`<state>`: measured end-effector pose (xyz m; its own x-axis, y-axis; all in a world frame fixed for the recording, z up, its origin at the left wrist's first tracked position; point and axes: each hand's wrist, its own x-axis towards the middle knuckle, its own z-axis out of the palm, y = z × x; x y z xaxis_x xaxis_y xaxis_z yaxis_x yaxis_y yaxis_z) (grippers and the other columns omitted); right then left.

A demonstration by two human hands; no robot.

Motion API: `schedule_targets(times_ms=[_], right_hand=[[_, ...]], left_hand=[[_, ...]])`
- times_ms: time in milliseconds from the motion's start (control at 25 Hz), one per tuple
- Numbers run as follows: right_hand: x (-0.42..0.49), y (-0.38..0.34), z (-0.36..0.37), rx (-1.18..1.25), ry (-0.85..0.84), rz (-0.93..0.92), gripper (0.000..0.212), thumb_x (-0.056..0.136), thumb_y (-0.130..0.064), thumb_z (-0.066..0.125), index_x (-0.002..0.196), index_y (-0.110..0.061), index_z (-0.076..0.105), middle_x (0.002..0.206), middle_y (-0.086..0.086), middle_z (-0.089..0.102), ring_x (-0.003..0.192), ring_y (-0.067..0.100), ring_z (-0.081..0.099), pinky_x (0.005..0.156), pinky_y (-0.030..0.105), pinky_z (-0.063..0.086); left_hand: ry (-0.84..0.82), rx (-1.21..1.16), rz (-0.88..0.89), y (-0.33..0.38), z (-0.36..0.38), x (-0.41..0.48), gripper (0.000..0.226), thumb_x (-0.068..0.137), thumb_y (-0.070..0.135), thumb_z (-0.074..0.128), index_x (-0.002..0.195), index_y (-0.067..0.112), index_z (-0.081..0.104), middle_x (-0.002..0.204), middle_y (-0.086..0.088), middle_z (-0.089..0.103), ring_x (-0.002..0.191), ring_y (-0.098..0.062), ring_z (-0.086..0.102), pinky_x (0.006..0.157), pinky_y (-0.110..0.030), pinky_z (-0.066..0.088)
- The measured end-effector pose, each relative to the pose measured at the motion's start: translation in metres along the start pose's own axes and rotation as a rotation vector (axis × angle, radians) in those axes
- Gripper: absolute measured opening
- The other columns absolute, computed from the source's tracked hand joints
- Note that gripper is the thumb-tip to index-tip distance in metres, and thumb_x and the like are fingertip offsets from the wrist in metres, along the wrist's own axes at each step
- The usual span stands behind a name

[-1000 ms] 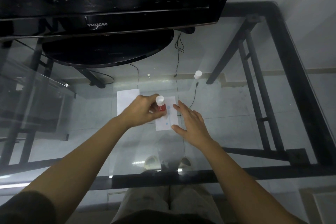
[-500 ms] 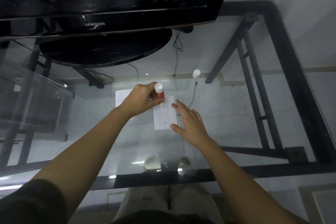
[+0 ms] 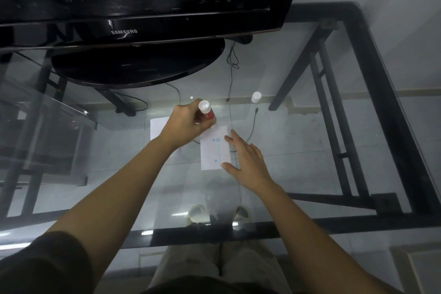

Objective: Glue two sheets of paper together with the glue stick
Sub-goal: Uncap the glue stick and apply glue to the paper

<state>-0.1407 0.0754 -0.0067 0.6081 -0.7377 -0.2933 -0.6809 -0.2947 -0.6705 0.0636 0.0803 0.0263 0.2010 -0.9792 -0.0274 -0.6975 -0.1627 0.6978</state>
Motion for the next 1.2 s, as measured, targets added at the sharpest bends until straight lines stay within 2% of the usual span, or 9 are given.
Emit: schedule_targets(times_ms=[200, 280, 440, 600, 800, 880, 960, 1080, 1200], right_hand=[[0.001, -0.001, -0.004, 0.037, 0.010, 0.000, 0.091, 0.083, -0.029, 0.066, 0.146, -0.023, 0.001, 0.147, -0.009, 0.036, 0.134, 0.018, 0.033, 0.116, 0.043, 0.017], [0.001, -0.002, -0.003, 0.041, 0.006, 0.011, 0.092, 0.083, -0.029, 0.067, 0.146, -0.023, -0.001, 0.147, -0.009, 0.036, 0.134, 0.019, 0.032, 0.116, 0.044, 0.017], [0.002, 0.000, -0.002, 0.029, 0.013, 0.008, 0.094, 0.083, -0.029, 0.067, 0.146, -0.025, -0.003, 0.146, -0.009, 0.037, 0.132, 0.020, 0.033, 0.113, 0.043, 0.018], [0.003, 0.002, -0.001, 0.021, 0.042, -0.003, 0.098, 0.081, -0.031, 0.068, 0.145, -0.027, -0.005, 0.146, -0.007, 0.036, 0.129, 0.022, 0.036, 0.111, 0.042, 0.024], [0.007, 0.006, 0.000, -0.171, 0.076, 0.085, 0.110, 0.078, -0.045, 0.067, 0.143, -0.019, -0.017, 0.158, 0.002, -0.007, 0.143, 0.021, -0.013, 0.107, 0.042, -0.016], [0.010, 0.009, -0.001, -0.169, 0.023, 0.149, 0.115, 0.076, -0.049, 0.066, 0.142, -0.017, -0.023, 0.156, 0.001, -0.019, 0.140, 0.020, -0.022, 0.106, 0.043, -0.019], [0.011, 0.010, -0.002, -0.166, -0.030, 0.188, 0.115, 0.076, -0.053, 0.064, 0.141, -0.017, -0.024, 0.154, 0.001, -0.025, 0.139, 0.019, -0.025, 0.107, 0.045, -0.018], [0.013, 0.011, -0.003, -0.174, -0.072, 0.202, 0.114, 0.076, -0.054, 0.063, 0.142, -0.018, -0.022, 0.153, 0.001, -0.027, 0.138, 0.018, -0.027, 0.109, 0.047, -0.017], [0.013, 0.011, -0.003, -0.179, -0.081, 0.211, 0.113, 0.076, -0.055, 0.063, 0.142, -0.018, -0.021, 0.153, 0.001, -0.028, 0.138, 0.018, -0.028, 0.108, 0.047, -0.017]], left_hand=[[-0.202, 0.032, 0.088, 0.004, 0.006, -0.017, 0.023, 0.077, 0.031, 0.073, 0.091, 0.017, 0.060, 0.081, -0.002, 0.070, 0.067, -0.009, 0.062, 0.063, -0.017, 0.051], [-0.149, 0.032, 0.039, 0.003, 0.005, -0.009, 0.026, 0.078, 0.030, 0.072, 0.094, 0.014, 0.059, 0.085, -0.005, 0.070, 0.068, -0.011, 0.061, 0.062, -0.009, 0.047], [0.001, 0.014, -0.003, 0.003, 0.007, -0.005, 0.026, 0.080, 0.027, 0.071, 0.099, 0.013, 0.058, 0.087, -0.005, 0.070, 0.077, -0.018, 0.065, 0.071, -0.025, 0.053], [-0.095, 0.006, 0.049, 0.005, 0.012, -0.020, 0.026, 0.078, 0.030, 0.072, 0.094, 0.015, 0.059, 0.085, -0.001, 0.070, 0.074, -0.015, 0.065, 0.067, -0.019, 0.051], [0.029, 0.032, -0.007, 0.010, 0.013, -0.008, 0.025, 0.080, 0.027, 0.070, 0.096, 0.013, 0.058, 0.085, -0.004, 0.069, 0.074, -0.017, 0.064, 0.069, -0.025, 0.051], [0.054, -0.014, 0.009, 0.013, 0.014, -0.010, 0.023, 0.079, 0.027, 0.071, 0.093, 0.013, 0.059, 0.083, -0.002, 0.069, 0.072, -0.012, 0.064, 0.067, -0.019, 0.051], [-0.065, -0.035, 0.068, 0.015, 0.015, -0.013, 0.023, 0.077, 0.027, 0.073, 0.091, 0.013, 0.061, 0.083, -0.001, 0.070, 0.071, -0.010, 0.064, 0.066, -0.012, 0.049], [-0.189, 0.036, 0.106, 0.018, 0.016, -0.009, 0.027, 0.078, 0.029, 0.072, 0.095, 0.013, 0.060, 0.087, -0.005, 0.071, 0.075, -0.016, 0.065, 0.071, -0.024, 0.053], [-0.066, 0.046, 0.047, 0.021, 0.015, 0.005, 0.029, 0.080, 0.026, 0.071, 0.100, 0.010, 0.058, 0.092, -0.008, 0.071, 0.081, -0.021, 0.066, 0.074, -0.029, 0.053]])
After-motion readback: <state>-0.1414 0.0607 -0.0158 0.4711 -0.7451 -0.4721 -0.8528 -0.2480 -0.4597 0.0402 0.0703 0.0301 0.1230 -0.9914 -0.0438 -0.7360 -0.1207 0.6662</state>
